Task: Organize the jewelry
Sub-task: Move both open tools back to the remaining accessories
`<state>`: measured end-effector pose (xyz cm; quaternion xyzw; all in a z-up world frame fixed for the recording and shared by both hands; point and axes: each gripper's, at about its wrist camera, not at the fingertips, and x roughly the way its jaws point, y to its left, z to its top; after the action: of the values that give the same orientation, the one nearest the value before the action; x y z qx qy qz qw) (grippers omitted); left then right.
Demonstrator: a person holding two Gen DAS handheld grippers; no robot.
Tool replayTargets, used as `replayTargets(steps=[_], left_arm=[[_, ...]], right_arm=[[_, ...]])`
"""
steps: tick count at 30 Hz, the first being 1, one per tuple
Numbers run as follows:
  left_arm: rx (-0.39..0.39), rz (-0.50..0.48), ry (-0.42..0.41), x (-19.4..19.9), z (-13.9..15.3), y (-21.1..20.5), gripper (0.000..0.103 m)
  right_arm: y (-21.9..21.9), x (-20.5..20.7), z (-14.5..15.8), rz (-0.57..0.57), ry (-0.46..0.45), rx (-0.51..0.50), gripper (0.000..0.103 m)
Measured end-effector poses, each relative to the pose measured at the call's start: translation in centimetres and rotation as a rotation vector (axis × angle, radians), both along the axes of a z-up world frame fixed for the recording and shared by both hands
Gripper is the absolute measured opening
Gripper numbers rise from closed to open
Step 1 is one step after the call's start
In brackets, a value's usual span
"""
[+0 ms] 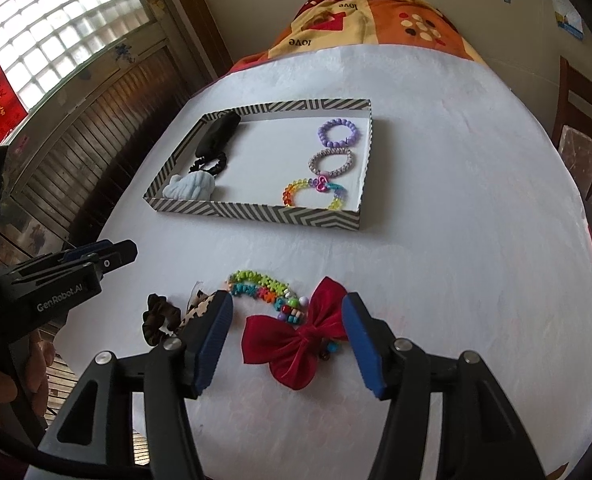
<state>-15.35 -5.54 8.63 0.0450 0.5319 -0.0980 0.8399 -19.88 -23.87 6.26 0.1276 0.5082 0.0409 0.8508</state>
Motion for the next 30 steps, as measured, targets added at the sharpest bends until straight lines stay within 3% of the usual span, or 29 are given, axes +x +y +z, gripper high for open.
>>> replayTargets(steps=[14,30], left_arm=[[-0.001,-0.002,0.011,-1.1,-0.1,0.7,0.024],[-0.048,0.073,0.084,-0.6,-1.6,4.3,0.024]], right_arm=[[-0.3,-1.4,-0.3,-0.010,0.010,-0.009,0.062],[-1.1,-1.9,-4.7,-0.030,0.121,-0.005,0.063]])
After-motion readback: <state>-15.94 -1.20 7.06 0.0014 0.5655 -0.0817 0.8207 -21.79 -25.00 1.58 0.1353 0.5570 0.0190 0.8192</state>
